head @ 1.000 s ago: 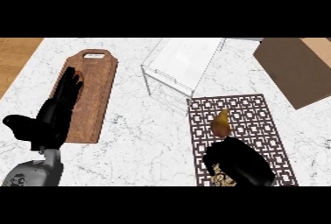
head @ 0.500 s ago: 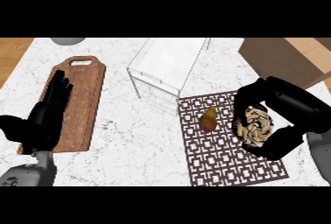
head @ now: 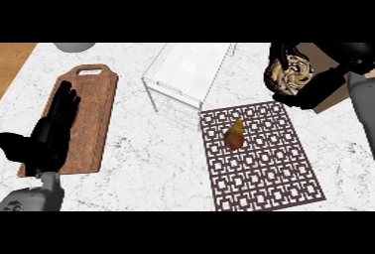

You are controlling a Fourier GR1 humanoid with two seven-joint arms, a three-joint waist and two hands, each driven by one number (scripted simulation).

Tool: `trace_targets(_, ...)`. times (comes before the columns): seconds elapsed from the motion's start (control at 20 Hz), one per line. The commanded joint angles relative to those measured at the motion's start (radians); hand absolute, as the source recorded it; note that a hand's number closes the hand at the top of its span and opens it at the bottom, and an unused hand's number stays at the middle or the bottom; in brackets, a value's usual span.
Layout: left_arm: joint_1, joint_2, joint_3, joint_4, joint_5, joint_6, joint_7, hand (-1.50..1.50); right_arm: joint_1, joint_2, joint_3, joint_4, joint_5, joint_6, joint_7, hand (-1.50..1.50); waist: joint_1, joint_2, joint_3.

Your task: Pick the cupcake from the placemat and place it in the tiered shelf

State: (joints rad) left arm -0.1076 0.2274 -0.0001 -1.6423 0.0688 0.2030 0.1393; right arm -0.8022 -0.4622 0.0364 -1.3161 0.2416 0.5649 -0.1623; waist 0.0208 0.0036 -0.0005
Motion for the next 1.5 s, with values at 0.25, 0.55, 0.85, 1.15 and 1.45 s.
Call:
trace_targets(0.25, 0.050, -0.037, -0.018, -0.011, -0.037, -0.001, -0.028, 0.00, -0.215, 0.135, -0.017, 0.342, 0.106, -0.124, -0.053, 1.50, -0.001, 0.000, 0.000)
trace_targets(0.55, 0.028, 0.000, 0.017, -0.049, 0.000, -0.045, 0.015, 0.00, -0.345, 0.206, -0.029, 0.613, 0.184, -0.259, -0.167, 1.50, 0.018, 0.006, 0.000)
trace_targets(0.85, 0.014, -0.040, -0.007, -0.037, -0.042, -0.011, 0.016, 0.00, -0.356, 0.297, -0.051, 0.766, 0.214, -0.411, -0.292, 1.50, 0.012, 0.007, 0.001)
trace_targets(1.15, 0.043, -0.003, 0.035, -0.048, 0.006, -0.076, -0.011, 0.00, -0.453, 0.293, -0.051, 0.935, 0.266, -0.452, -0.377, 1.50, 0.028, 0.012, 0.000)
trace_targets(1.45, 0.033, -0.031, 0.005, -0.040, -0.032, -0.050, -0.011, 0.00, -0.515, 0.357, -0.144, 1.055, 0.193, -0.456, -0.275, -1.50, 0.037, 0.016, 0.000)
